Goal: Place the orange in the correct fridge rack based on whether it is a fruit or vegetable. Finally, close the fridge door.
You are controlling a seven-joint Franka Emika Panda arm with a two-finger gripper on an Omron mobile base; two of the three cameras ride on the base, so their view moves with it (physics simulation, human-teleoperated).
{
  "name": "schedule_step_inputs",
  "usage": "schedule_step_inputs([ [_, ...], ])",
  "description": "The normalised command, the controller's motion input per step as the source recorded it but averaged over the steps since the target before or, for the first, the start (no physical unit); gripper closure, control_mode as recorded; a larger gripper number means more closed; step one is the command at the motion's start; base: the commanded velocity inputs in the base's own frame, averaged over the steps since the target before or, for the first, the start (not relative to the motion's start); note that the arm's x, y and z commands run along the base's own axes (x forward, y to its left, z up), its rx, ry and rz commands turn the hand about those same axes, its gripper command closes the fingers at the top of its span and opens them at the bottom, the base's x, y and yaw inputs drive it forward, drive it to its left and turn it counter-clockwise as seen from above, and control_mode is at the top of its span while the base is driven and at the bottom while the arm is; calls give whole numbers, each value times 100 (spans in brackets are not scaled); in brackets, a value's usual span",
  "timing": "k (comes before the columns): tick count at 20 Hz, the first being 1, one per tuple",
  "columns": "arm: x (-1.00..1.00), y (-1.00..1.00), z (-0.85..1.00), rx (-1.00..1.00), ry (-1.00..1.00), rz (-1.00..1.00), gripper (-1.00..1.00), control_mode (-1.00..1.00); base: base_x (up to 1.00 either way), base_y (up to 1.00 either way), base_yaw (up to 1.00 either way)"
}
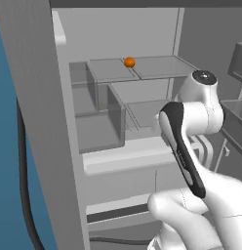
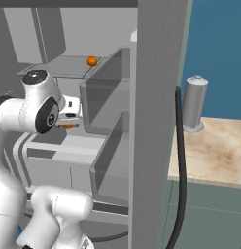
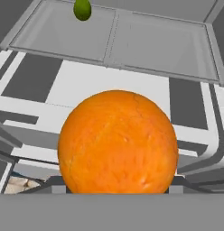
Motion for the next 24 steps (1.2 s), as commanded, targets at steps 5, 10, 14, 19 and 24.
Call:
schedule_step_inputs([
  [5, 0, -7, 100, -15, -28, -1, 100, -100, 0, 0, 0],
  [10, 0, 0, 88, -8, -26, 0, 100, -100, 0, 0, 0],
  [14, 15, 0, 39, 0, -6, 0, 100, -100, 0, 0, 0],
  [19, 35, 0, 55, 0, -3, 0, 100, -100, 0, 0, 0],
  [24, 70, 3, 17, 0, 2, -3, 100, -100, 0, 0, 0],
])
